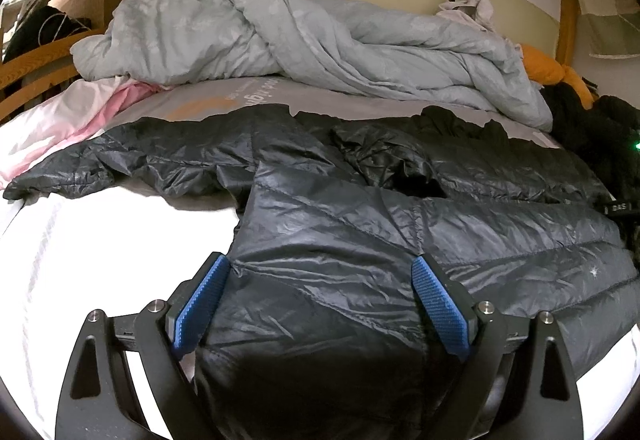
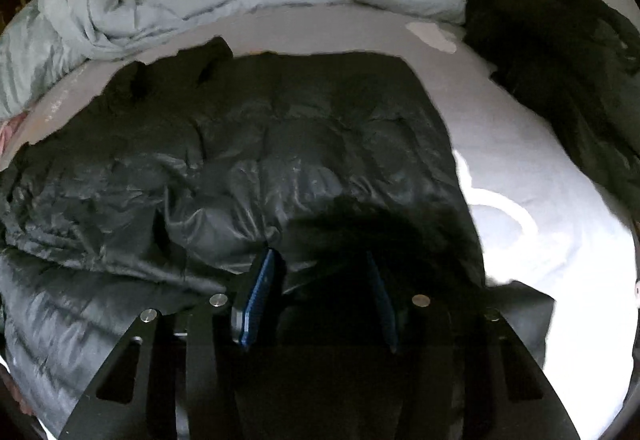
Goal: Fold large clothes
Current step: 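Lay the sleeve across the jacket body with the right tool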
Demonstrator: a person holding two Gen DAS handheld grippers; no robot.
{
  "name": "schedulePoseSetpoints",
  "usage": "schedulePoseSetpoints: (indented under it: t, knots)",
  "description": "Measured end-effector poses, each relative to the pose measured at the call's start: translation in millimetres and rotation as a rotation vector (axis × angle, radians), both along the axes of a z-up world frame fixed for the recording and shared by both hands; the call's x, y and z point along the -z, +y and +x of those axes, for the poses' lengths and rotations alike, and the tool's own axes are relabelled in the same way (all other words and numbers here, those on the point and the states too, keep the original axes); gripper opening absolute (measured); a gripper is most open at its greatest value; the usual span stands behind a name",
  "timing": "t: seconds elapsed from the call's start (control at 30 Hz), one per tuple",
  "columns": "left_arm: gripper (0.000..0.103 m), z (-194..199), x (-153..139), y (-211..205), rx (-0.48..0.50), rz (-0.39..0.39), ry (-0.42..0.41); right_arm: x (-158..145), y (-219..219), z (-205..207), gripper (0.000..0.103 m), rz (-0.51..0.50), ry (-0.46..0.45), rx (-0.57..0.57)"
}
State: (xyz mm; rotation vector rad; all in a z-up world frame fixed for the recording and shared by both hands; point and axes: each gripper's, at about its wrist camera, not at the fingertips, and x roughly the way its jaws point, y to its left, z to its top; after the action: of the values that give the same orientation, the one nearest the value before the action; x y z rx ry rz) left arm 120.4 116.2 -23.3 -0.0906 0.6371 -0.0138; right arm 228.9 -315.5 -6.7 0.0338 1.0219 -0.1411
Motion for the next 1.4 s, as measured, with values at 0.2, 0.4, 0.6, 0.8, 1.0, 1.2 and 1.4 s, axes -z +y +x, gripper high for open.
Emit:
schedulePoseSetpoints:
  t: [0.2, 0.4, 0.6, 0.8, 1.0, 1.2, 1.4]
  knots:
    - [0.092, 1, 1, 0, -0.001, 0.009, -0.001, -11, 1, 7, 0.047, 0.078, -0.027, 0.032]
    - [0.092, 1, 2, 0, -0.004, 0.005, -0.004, -54, 71, -4, 0.047, 0.171, -0.145, -0.161]
    - [0.093, 0, 3, 3, -0.017, 0.002, 0.002, -65, 178, 2, 0.047, 0.231, -0.129, -0.427]
    - [0.095, 0, 6, 12, -0.044, -0.032, 0.028, -50, 280, 5, 0.047, 0.12, -0.099, -0.617]
    - [0.095, 0, 7, 14, -0.05, -0.048, 0.037, -18, 316, 35, 0.067, 0.091, -0.034, -0.532]
    - [0.095, 0, 7, 12, -0.042, -0.035, 0.036, 1, 309, 63, 0.015, 0.184, -0.017, -0.457]
    - [0.095, 0, 7, 11, -0.042, -0.035, 0.037, -3, 274, 82, 0.014, 0.533, -0.071, -0.338]
